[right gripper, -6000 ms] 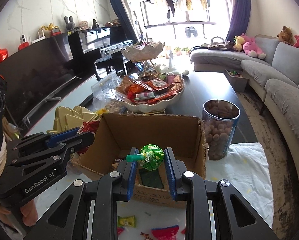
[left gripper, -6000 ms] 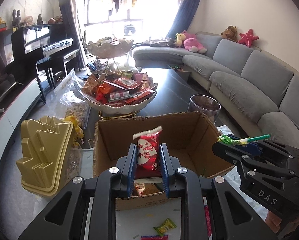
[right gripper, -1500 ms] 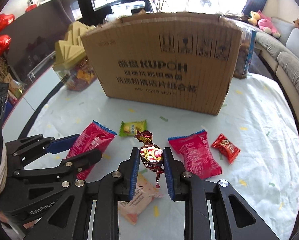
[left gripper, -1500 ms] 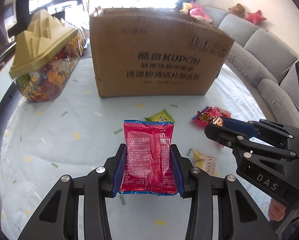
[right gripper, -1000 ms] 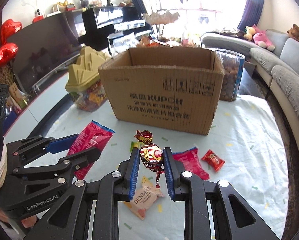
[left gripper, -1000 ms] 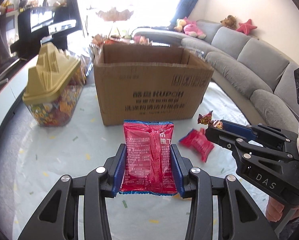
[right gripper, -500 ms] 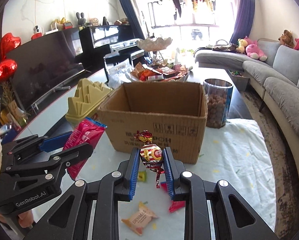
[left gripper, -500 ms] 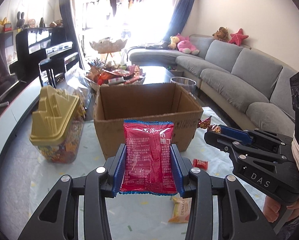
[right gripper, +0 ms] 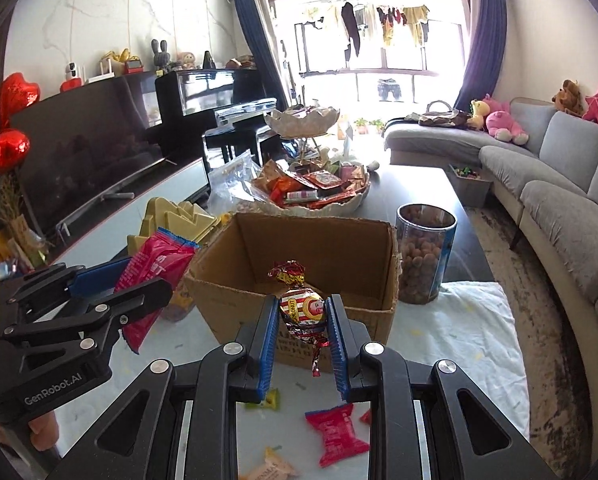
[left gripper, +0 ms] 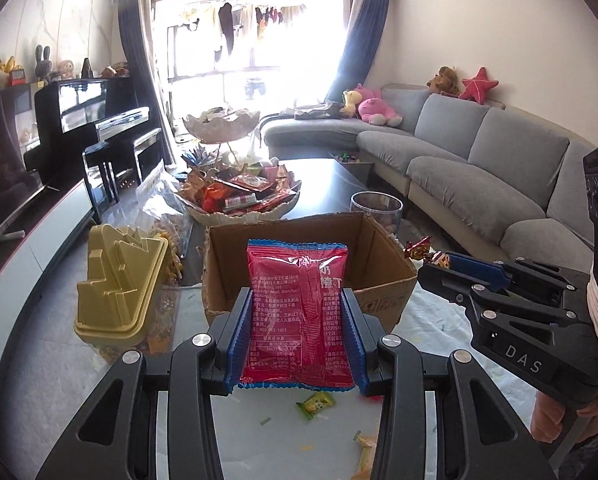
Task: Organize snacks
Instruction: 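Carry the snack bag and chocolate into the box and open both tools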
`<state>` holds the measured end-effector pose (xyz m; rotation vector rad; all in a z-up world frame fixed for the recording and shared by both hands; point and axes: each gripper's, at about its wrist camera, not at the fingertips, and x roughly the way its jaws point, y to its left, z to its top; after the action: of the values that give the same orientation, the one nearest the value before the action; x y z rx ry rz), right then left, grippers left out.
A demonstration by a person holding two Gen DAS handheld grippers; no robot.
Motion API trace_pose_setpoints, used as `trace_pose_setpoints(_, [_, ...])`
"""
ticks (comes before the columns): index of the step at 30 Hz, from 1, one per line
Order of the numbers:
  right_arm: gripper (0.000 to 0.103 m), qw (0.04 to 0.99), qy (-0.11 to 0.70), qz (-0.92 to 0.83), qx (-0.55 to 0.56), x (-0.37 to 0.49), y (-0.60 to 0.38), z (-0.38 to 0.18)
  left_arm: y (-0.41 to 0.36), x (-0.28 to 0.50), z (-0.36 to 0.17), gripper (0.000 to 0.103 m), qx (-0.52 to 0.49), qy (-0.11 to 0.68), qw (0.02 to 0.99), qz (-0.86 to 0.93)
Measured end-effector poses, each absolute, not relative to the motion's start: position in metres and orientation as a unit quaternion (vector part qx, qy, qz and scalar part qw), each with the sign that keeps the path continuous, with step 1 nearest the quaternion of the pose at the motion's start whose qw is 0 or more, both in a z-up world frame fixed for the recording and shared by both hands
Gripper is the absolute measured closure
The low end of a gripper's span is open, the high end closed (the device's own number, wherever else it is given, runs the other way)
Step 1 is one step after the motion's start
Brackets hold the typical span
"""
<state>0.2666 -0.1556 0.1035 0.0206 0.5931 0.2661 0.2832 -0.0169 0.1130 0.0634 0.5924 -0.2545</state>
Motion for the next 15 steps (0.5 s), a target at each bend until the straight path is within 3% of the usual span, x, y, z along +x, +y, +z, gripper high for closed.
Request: trace_pose_setpoints(15, [0.078,0.946,0.296,0.128,0.006,0.317,-0.156,0.104,-0.019,0.341,0.106,0.061,0.038,0.308,0.944,-0.116])
